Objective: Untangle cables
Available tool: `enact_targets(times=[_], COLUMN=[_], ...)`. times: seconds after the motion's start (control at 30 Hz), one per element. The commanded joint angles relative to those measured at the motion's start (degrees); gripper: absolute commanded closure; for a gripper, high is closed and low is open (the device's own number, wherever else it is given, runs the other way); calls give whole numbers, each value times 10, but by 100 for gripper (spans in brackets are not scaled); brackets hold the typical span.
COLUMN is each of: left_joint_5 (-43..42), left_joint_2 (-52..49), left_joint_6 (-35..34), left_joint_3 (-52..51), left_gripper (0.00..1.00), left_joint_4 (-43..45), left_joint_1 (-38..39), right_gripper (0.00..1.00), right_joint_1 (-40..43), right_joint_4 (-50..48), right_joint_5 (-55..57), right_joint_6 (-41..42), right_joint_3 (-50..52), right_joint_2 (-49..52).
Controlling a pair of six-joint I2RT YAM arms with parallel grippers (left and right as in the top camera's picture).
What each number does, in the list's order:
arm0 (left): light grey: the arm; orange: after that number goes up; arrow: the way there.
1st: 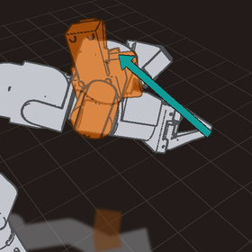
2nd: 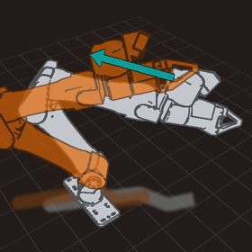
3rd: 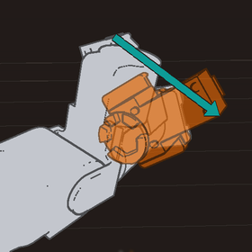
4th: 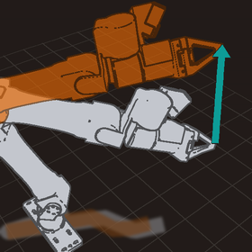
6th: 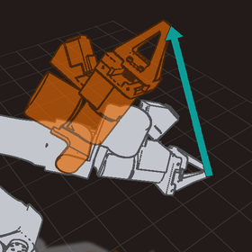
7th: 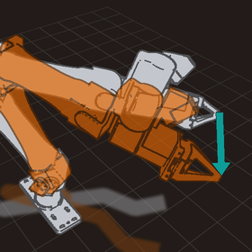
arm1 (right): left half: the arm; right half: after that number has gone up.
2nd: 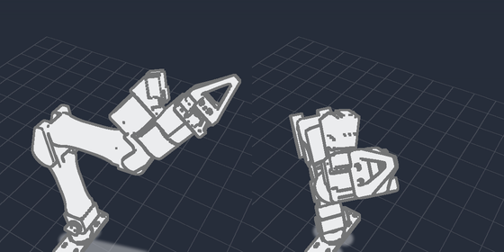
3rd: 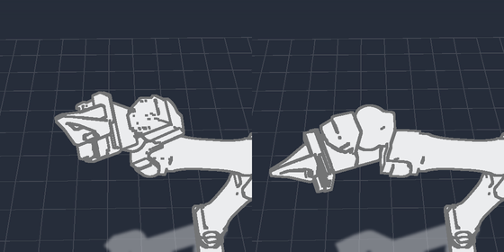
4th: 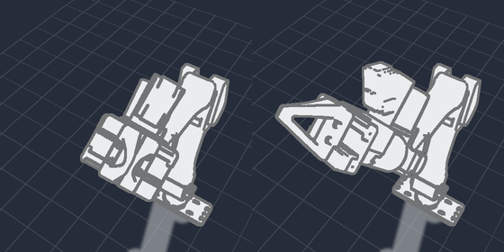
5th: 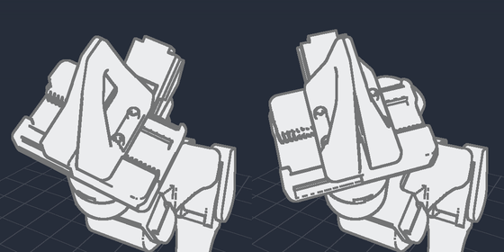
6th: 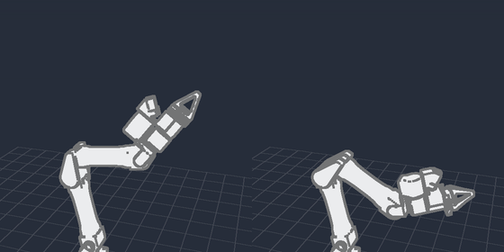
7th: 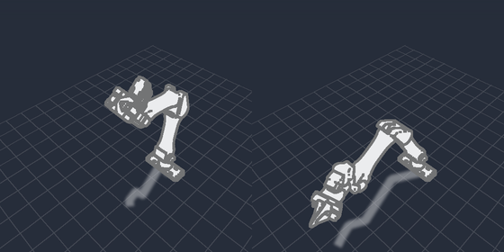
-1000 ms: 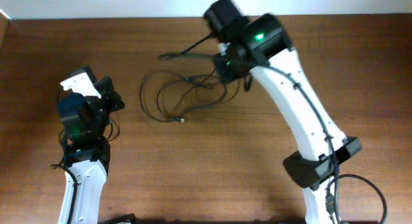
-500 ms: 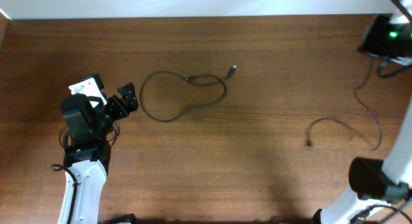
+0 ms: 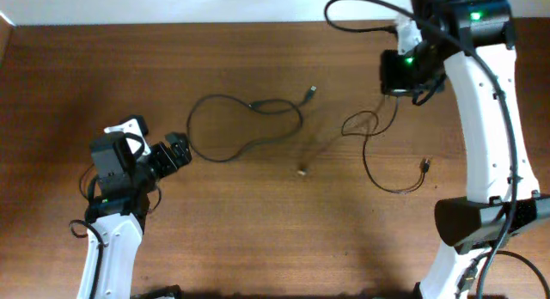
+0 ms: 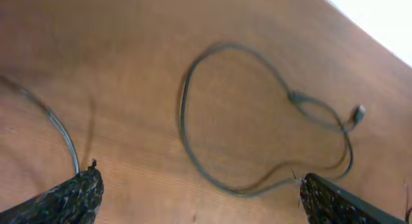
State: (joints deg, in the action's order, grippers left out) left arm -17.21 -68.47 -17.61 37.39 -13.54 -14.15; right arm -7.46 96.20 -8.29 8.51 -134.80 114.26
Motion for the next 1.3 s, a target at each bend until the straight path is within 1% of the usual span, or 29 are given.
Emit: enact_targets(times=[0.0,0.03,0.07,0.1,0.13,0.2,0.27,0.37,0.5,0.57,0.6,0.63,0.67,0.77,0.8,0.83,0.87,0.93,0.97,1.0,1.1,1.27], left_joint_5=[-6,-6,-6,-6,-6,-6,-6,-6,-6,-6,-6,-6,-6,-6,-6,-6,-6,-6,-6,-6,-6,-6], left_joint_2=[2,2,2,2,2,2,2,2,2,2,2,2,2,2,2,2,2,2,2,2,2,2], left_joint_6=[3,3,3,3,3,3,3,3,3,3,3,3,3,3,3,3,3,3,3,3,3,3], left_joint_3=[1,1,1,1,1,1,1,1,1,1,1,1,1,1,1,1,1,1,1,1,1,1], left_gripper=[1,1,1,1,1,1,1,1,1,1,1,1,1,1,1,1,1,1,1,1,2,1], left_joint_4=[-31,-38,-42,-42,-42,-42,-42,-42,-42,-42,-42,-42,-42,-42,-42,-42,-42,-42,-42,-42,-42,-42], left_joint_1=[1,1,1,1,1,1,1,1,1,1,1,1,1,1,1,1,1,1,1,1,1,1], right_gripper=[96,96,96,96,96,96,96,96,96,96,93,81,81,79,74,63,50,36,8,1,1,0], right_joint_1=[38,52,72,95,111,128,134,126,115,116,116,116,116,116,116,116,116,116,116,116,116,116], right_joint_4=[7,9,11,11,11,11,11,4,-79,-131,-177,-223,-264,-314,-327,-336,-341,-353,-363,-371,-403,-457], right_joint_5=[21,37,76,125,130,113,72,63,35,10,5,6,13,43,57,85,98,116,121,121,120,118], right_joint_6=[-53,-51,-32,20,54,74,74,74,75,74,75,96,123,187,208,240,256,289,309,320,358,361], right_joint_3=[-12,-12,-12,-11,-5,19,94,220,399,456,492,528,559,592,602,610,617,631,638,642,663,714], right_joint_2=[-37,-45,-52,-52,-52,-52,-52,-52,-52,-52,-52,-52,-52,-52,-51,-51,-51,-51,-51,-51,-51,-51])
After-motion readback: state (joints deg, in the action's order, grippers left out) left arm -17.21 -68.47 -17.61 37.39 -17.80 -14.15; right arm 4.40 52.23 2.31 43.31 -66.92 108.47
